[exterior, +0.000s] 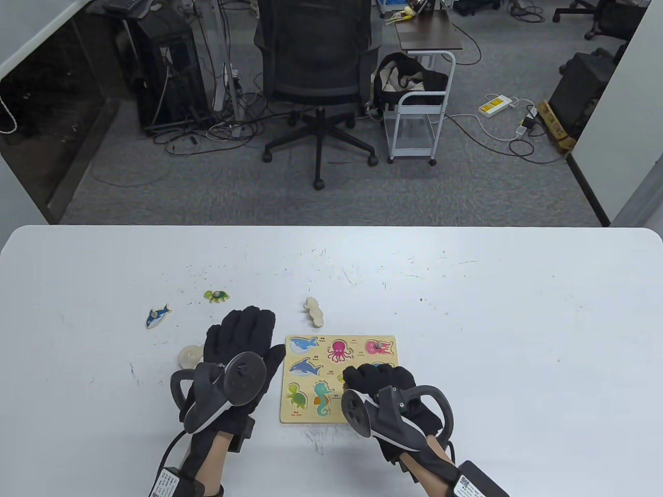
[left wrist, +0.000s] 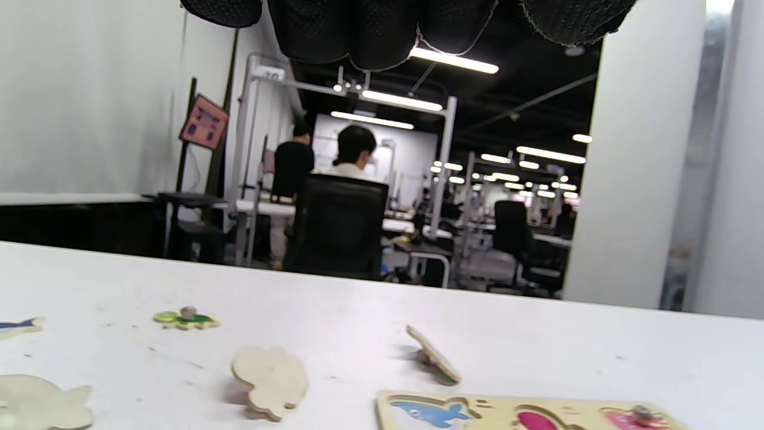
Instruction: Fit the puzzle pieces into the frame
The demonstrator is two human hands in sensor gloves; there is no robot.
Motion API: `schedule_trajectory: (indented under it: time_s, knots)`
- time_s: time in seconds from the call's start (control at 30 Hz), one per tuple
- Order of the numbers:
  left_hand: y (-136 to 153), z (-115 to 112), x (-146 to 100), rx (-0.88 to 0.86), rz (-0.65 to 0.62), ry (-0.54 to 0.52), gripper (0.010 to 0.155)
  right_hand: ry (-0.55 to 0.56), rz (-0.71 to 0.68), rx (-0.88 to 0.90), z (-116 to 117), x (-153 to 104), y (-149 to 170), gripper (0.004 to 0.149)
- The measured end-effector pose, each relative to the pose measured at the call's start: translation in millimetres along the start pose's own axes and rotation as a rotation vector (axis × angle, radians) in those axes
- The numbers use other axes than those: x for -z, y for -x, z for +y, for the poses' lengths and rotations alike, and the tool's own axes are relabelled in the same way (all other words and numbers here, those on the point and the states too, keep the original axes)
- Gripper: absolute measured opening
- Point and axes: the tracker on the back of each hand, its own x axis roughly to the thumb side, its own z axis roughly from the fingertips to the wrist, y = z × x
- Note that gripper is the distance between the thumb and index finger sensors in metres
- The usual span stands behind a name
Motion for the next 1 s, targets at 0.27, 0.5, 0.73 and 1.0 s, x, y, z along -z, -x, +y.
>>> schedule_trajectory:
  time_s: [0.27, 0.5, 0.73, 1.0]
  knots:
    - [4, 0, 1, 0.041, 0.029, 0.027, 0.073, -0.09, -0.039, -0.07, 33, 5, -11, 0.046]
    - [5, 0, 1, 0.038, 0.03, 0.03, 0.074, -0.127, -0.058, -0.105, 52, 8, -21, 0.046]
    - [5, -1, 2, 0.031, 0.023, 0.036, 0.073, -0.135, -0.067, -0.127, 58, 9, -25, 0.046]
    - [2, -1, 1, 0.036, 0.015, 0.049, 0.073, -0.132, -0.072, -0.144, 56, 8, -27, 0.046]
